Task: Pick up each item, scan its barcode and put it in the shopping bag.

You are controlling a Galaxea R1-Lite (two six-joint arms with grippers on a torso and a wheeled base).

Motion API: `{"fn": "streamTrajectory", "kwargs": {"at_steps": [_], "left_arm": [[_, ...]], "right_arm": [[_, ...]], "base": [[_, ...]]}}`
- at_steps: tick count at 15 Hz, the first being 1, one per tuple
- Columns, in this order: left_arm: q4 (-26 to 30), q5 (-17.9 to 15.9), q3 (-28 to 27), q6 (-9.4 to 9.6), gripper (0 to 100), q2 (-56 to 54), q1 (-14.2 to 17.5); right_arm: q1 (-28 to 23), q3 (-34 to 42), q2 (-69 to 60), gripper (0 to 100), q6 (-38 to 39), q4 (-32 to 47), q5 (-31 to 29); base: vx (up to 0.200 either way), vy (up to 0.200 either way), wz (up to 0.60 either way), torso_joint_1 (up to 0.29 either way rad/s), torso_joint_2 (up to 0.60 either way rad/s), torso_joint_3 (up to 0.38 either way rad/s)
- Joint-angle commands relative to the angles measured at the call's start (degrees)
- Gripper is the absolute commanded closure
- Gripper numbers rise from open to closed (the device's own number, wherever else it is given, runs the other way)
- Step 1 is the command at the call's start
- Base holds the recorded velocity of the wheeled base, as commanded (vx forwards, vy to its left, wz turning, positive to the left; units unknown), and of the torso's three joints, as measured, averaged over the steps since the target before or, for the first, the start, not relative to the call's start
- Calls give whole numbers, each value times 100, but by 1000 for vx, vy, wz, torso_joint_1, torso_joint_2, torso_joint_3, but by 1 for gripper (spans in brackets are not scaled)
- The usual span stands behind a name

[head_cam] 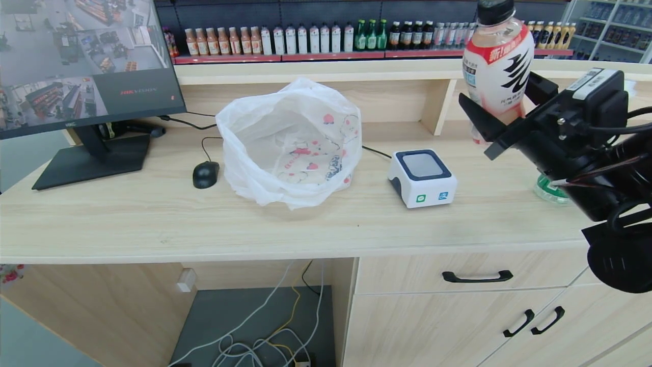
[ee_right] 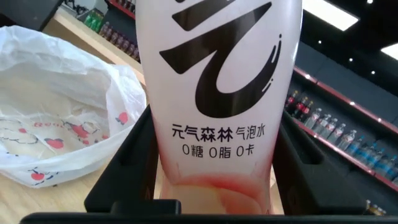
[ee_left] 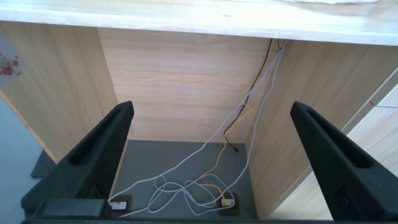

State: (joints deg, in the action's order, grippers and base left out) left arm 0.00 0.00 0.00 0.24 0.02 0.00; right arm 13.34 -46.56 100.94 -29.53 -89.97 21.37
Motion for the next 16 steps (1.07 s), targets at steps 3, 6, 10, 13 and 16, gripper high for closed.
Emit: {"fn": "streamTrajectory", "kwargs": {"at_steps": [3, 6, 10, 13, 16], "left_arm": [[0, 0, 0, 2, 0, -2, 0], [0, 0, 0, 11, 0, -2, -9], [0, 0, 0, 2, 0, -2, 0], [0, 0, 0, 2, 0, -2, -9], [0, 0, 0, 2, 0, -2, 0]], "right_arm": [[20, 534, -22, 100, 905, -3, -555], [2, 832, 22, 100, 1529, -3, -1205], [231, 639, 295, 100, 1977, -3, -2128], [574, 15, 646, 100, 2601, -3, -2779], [618, -266, 805, 100, 2715, -3, -2814]], "base": [[0, 0, 0, 0, 0, 0], [0, 0, 0, 0, 0, 0], [0, 0, 0, 0, 0, 0], [0, 0, 0, 0, 0, 0], [0, 0, 0, 0, 0, 0]]}}
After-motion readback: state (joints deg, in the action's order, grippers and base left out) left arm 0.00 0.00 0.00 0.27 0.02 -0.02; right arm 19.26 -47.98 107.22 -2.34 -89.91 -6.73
